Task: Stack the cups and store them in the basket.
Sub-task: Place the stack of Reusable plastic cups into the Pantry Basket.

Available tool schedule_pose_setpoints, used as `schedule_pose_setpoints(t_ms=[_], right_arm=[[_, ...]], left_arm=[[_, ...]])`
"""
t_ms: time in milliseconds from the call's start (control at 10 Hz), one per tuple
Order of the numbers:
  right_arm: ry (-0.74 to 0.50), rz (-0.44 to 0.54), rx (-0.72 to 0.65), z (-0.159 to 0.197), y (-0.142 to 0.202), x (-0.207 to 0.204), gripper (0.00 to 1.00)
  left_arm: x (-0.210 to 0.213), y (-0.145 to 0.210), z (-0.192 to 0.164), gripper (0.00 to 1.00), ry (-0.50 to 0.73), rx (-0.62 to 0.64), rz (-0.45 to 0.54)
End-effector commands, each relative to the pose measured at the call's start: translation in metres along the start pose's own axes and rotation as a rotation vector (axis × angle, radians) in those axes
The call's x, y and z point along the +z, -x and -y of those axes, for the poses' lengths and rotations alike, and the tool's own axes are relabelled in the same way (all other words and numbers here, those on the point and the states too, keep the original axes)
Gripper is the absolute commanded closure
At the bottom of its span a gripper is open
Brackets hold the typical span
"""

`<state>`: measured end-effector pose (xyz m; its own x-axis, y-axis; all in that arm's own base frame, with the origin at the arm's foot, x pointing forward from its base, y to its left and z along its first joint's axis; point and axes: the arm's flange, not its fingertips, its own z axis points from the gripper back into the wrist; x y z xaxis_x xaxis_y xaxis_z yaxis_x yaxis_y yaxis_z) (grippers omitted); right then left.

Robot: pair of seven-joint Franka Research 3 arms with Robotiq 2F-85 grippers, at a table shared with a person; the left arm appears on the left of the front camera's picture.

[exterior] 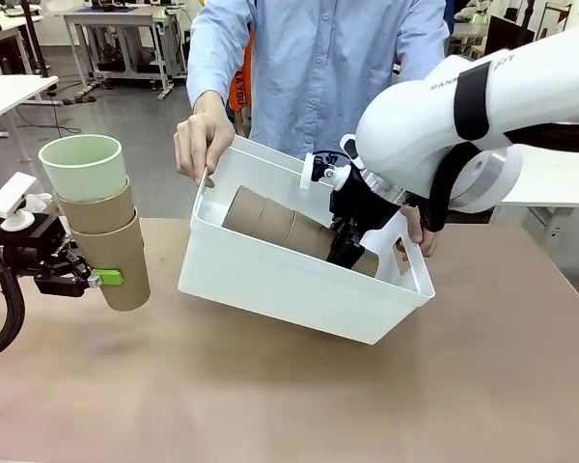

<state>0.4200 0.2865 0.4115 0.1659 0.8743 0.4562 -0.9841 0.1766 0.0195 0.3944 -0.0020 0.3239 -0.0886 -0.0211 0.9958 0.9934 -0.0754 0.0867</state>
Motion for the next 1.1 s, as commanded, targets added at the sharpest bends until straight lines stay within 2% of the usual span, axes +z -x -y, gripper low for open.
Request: schedule_pose_setpoints(t_ms=[0, 400, 500, 700, 800, 1000], right_arm=[[0.023, 0.013, -0.002, 0.0, -0.002, -0.009, 0.15], [0.034, 0.03, 0.005, 0.001, -0.006, -0.016, 0.15], [0.023, 0.025, 0.017, 0.001, -0.003, -0.014, 0.0], [0.005, 0.03, 0.017, 0.0, 0.003, -0.014, 0.0], [-0.002, 0.043, 0.012, 0.0, 0.005, -0.006, 0.0], [0.002, 0.107, 0.01, -0.002, 0.013, 0.036, 0.0]], left_arm=[[-0.001, -0.005, 0.001, 0.15, 0.003, -0.018, 0.006], [-0.001, -0.005, 0.001, 0.15, 0.003, -0.018, 0.006], [-0.001, -0.005, 0.001, 0.15, 0.003, -0.018, 0.006], [-0.001, -0.005, 0.001, 0.15, 0.003, -0.018, 0.006], [-0.001, -0.005, 0.001, 0.15, 0.003, -0.018, 0.006], [-0.001, -0.005, 0.001, 0.15, 0.003, -0.018, 0.006]])
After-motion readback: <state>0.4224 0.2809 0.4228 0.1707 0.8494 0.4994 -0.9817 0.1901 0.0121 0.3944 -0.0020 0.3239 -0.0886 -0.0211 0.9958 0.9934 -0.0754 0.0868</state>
